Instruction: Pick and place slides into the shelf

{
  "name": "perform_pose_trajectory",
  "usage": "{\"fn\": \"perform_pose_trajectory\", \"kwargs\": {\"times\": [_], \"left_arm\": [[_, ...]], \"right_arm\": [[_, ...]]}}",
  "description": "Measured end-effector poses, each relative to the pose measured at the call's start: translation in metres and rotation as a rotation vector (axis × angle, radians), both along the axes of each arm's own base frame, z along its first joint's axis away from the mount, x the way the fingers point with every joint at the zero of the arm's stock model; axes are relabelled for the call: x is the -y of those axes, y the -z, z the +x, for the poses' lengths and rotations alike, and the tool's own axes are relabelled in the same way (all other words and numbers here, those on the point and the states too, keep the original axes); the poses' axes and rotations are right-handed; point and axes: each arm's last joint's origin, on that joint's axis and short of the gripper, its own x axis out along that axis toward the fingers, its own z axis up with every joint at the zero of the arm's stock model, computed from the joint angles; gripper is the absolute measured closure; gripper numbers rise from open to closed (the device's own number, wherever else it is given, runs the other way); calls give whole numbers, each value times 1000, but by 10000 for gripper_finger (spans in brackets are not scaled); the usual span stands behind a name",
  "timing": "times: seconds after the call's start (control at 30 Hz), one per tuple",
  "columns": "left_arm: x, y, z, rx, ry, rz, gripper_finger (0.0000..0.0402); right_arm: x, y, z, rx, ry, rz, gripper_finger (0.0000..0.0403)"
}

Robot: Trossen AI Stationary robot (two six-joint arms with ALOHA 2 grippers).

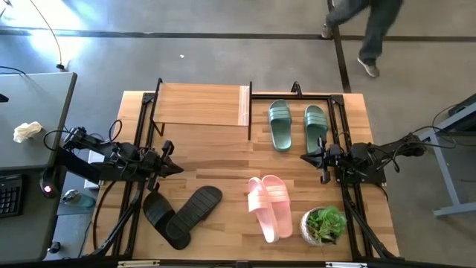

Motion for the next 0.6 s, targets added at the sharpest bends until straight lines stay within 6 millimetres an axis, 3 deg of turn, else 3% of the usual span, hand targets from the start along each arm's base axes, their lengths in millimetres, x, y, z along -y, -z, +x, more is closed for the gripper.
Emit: {"fn": "perform_pose_trajectory", "kwargs": {"times": [0.4, 0.6], "left_arm": [[-2, -9, -1, 91, -53, -27, 401], [-2, -9, -1, 91, -63, -28, 401]], "right_arm": [[0, 0, 0, 4, 0, 1, 402], [2, -10, -1, 108, 44, 82, 402]]}}
